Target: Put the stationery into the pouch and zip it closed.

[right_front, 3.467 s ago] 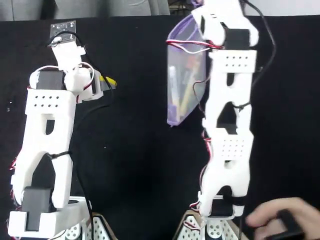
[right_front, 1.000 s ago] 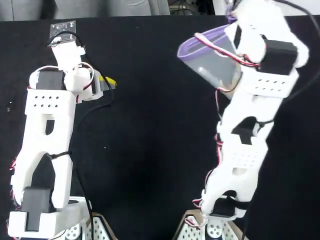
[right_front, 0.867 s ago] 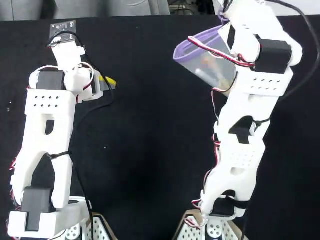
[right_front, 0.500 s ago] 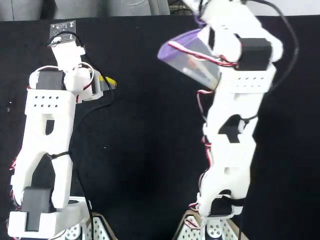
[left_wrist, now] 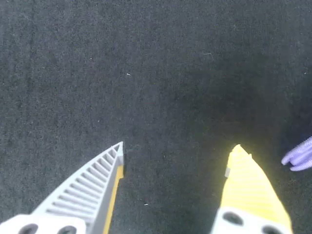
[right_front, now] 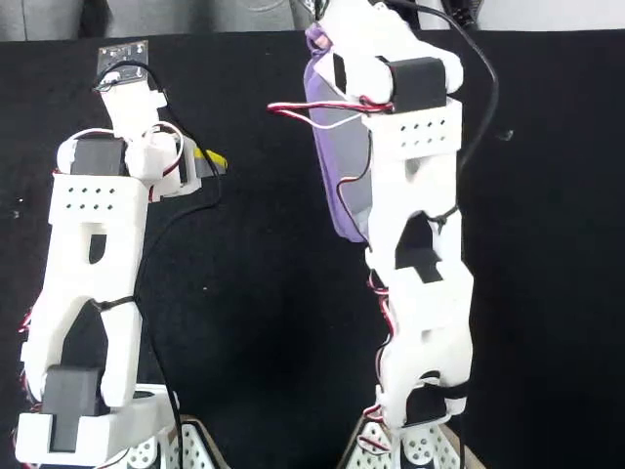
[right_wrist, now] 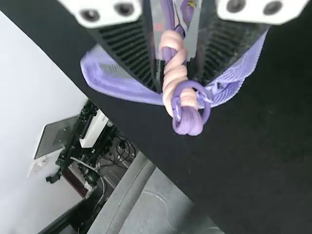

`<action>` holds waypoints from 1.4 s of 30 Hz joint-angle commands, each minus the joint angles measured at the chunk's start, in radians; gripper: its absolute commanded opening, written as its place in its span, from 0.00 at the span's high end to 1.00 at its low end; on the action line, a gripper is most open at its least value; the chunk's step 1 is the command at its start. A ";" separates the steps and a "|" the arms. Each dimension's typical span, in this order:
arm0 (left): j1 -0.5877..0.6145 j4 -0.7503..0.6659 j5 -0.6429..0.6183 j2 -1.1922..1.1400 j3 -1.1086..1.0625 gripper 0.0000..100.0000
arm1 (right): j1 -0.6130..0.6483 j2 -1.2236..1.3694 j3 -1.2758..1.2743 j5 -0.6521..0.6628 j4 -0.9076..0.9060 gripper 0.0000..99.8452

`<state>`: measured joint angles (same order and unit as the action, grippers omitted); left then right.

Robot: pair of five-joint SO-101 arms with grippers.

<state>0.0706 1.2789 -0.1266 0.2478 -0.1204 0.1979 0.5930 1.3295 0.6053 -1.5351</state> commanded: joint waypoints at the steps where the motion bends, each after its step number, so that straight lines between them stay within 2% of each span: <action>1: -0.010 -0.017 -0.002 0.035 0.012 0.66 | 0.000 -0.058 0.030 -0.017 -0.008 0.99; 5: -0.015 -0.018 0.000 0.032 0.012 0.66 | -0.012 -0.058 0.127 -0.017 -0.117 0.99; 8: -0.067 -0.018 0.043 0.038 0.012 0.66 | -0.020 -0.053 0.206 -0.017 -0.183 0.99; 12: -0.194 -0.011 0.127 0.041 0.010 0.66 | -0.026 -0.053 0.237 -0.018 -0.224 0.99; 17: -0.321 -0.018 0.135 0.063 0.010 0.66 | -0.072 -0.058 0.245 -0.107 -0.227 0.99; 23: -0.483 -0.041 0.186 0.184 -0.021 0.66 | -0.123 -0.059 0.246 -0.112 -0.230 0.99; 27: -0.549 -0.252 0.206 0.304 -0.240 0.66 | -0.157 -0.096 0.236 -0.115 -0.232 0.99; 33: -0.552 -0.801 0.204 0.549 -0.668 0.66 | -0.173 -0.160 0.234 -0.112 -0.232 0.99; 36: -0.556 -1.007 0.204 0.643 -0.817 0.66 | -0.173 -0.182 0.234 -0.112 -0.232 0.99; 38: -0.556 -1.083 0.204 0.661 -0.869 0.66 | -0.172 -0.196 0.222 -0.110 -0.233 0.99; 42: -0.553 -1.089 0.206 0.649 -0.875 0.66 | -0.150 -0.254 0.111 -0.109 -0.233 0.99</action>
<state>-0.4772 0.2432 0.0744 0.8723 -0.9981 0.0368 0.4764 1.5029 0.4994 -1.7361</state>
